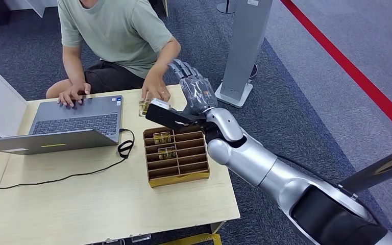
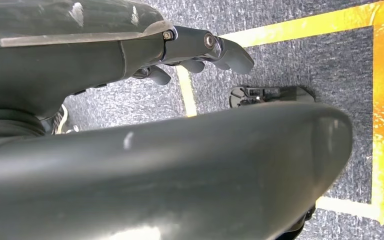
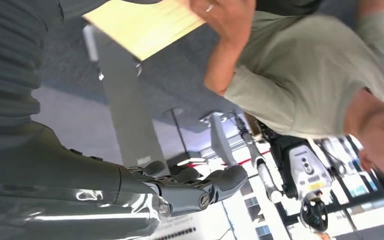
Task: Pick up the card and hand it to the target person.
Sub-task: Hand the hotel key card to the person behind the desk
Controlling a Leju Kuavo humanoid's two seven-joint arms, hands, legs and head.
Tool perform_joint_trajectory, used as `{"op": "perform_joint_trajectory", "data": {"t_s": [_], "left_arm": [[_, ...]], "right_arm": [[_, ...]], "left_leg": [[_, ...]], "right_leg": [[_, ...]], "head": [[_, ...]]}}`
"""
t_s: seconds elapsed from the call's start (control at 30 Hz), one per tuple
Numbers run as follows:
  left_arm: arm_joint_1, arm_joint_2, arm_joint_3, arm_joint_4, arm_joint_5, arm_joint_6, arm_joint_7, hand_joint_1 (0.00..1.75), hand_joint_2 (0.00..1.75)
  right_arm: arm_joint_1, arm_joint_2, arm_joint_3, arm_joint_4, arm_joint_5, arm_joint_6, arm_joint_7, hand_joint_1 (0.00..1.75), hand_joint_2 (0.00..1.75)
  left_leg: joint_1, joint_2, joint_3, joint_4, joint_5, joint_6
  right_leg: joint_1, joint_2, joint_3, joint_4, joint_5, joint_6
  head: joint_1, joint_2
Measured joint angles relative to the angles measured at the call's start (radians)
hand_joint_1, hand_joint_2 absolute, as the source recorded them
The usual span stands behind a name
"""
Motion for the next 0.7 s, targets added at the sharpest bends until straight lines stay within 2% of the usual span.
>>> {"op": "perform_joint_trajectory", "data": {"t_s": [0.17,0.3,0.4,0.47,0.7], "left_arm": [[0.004,0.0,0.0,0.0,0.015,0.009,0.004,0.0,0.0],[0.004,0.0,0.0,0.0,0.027,0.013,0.007,0.0,0.0],[0.006,0.0,0.001,0.0,0.039,0.017,0.007,0.0,0.0],[0.006,0.0,0.001,0.0,0.046,0.022,0.006,0.0,0.0],[0.004,0.0,0.009,0.0,0.062,0.034,-0.012,0.0,0.0]], "right_arm": [[0.16,-0.064,-0.07,-0.194,-0.146,-0.047,-0.075,0.0,1.75],[0.301,-0.092,-0.115,-0.294,-0.202,-0.083,-0.211,0.0,1.75],[0.443,-0.093,-0.148,-0.35,-0.27,-0.084,-0.349,0.0,1.75],[0.515,-0.092,-0.159,-0.368,-0.296,-0.082,-0.408,0.0,1.75],[0.685,-0.067,-0.182,-0.374,-0.328,-0.07,-0.482,0.0,1.75]], "left_leg": [[0.0,0.0,0.0,0.0,-0.001,0.0],[0.0,0.0,0.001,0.0,-0.001,0.0],[0.001,-0.001,0.0,0.0,-0.002,0.0],[0.001,-0.001,-0.001,-0.001,-0.002,-0.001],[0.001,0.0,-0.001,-0.001,-0.002,-0.001]], "right_leg": [[0.0,0.0,0.0,-0.001,0.0,0.0],[0.0,0.0,0.001,-0.001,-0.001,0.0],[0.0,-0.001,0.001,-0.001,-0.002,0.0],[0.0,0.0,0.0,0.0,-0.002,0.0],[0.0,0.0,0.001,0.0,-0.002,0.0]], "head": [[0.0,0.0],[0.0,0.0],[0.001,0.0],[0.001,0.0],[0.0,0.0]]}}
